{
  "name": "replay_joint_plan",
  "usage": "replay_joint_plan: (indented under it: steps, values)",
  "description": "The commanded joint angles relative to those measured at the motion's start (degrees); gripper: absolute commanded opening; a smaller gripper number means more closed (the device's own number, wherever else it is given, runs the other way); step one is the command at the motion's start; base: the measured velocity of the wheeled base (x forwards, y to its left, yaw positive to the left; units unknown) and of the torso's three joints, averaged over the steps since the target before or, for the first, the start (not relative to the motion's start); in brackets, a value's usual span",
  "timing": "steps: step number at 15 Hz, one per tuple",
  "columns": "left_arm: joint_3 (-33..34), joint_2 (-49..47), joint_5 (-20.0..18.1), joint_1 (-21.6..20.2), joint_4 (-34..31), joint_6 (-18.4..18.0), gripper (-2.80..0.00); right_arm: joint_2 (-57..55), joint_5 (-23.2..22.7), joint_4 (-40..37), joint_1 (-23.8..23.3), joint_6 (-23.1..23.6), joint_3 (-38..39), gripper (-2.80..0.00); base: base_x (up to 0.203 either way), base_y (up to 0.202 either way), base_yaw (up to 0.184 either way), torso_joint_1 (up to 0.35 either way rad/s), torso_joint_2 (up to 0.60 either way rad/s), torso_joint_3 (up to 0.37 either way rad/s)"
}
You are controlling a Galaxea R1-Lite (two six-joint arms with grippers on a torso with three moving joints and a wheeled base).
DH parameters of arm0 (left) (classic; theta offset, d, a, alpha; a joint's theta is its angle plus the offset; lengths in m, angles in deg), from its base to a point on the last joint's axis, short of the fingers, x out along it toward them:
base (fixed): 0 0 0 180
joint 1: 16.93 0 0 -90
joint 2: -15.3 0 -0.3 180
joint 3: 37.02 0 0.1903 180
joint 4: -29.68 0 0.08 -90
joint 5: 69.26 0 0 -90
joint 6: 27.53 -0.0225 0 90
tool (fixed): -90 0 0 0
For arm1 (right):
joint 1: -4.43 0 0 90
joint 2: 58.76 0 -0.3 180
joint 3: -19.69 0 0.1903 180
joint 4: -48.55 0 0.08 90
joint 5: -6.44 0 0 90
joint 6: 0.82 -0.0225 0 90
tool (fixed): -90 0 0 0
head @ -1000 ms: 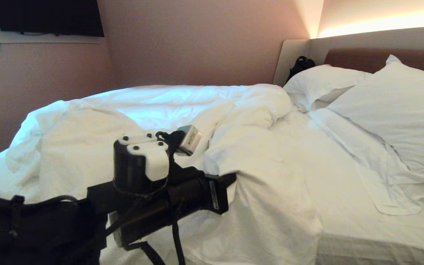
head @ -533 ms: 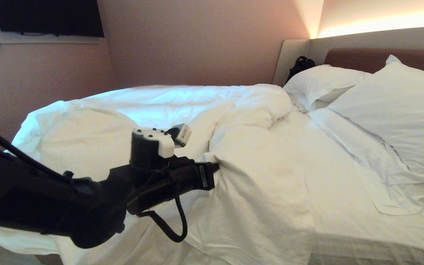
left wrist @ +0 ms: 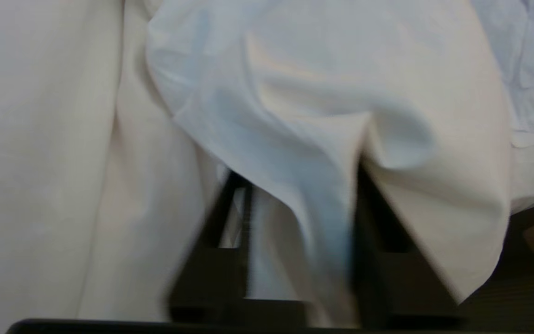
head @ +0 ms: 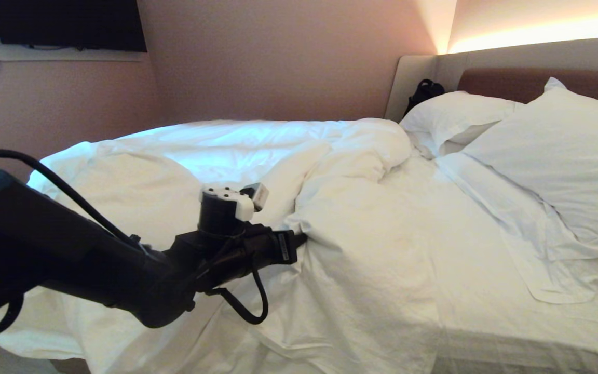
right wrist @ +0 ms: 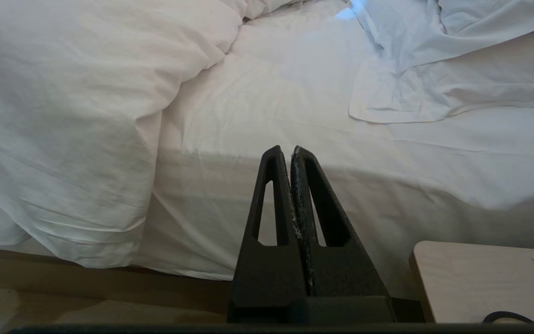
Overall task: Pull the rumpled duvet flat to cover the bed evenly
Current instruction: Flatten the corners of the folded blanket
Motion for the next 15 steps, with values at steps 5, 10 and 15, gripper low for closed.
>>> replay_joint_plan:
  steps: [5, 10, 15]
  values:
    - [4.03, 4.52, -0.99, 0.02, -2.13, -2.22, 0.00, 0.02, -0.02, 0.02, 0.02, 0.02, 0.01, -2.80, 0.000, 0.000, 0.000, 0.000, 0.00, 0.000]
    - [10.94, 15.40, -2.40, 0.05, -8.49, -2.46, 0.00, 0.02, -0.02, 0.02, 0.02, 0.02, 0.01, -2.80, 0.000, 0.000, 0.000, 0.000, 0.00, 0.000]
    - [22.43, 28.65, -6.56, 0.34, -13.72, -7.48, 0.00, 0.02, -0.02, 0.02, 0.02, 0.02, 0.01, -2.80, 0.000, 0.000, 0.000, 0.000, 0.00, 0.000]
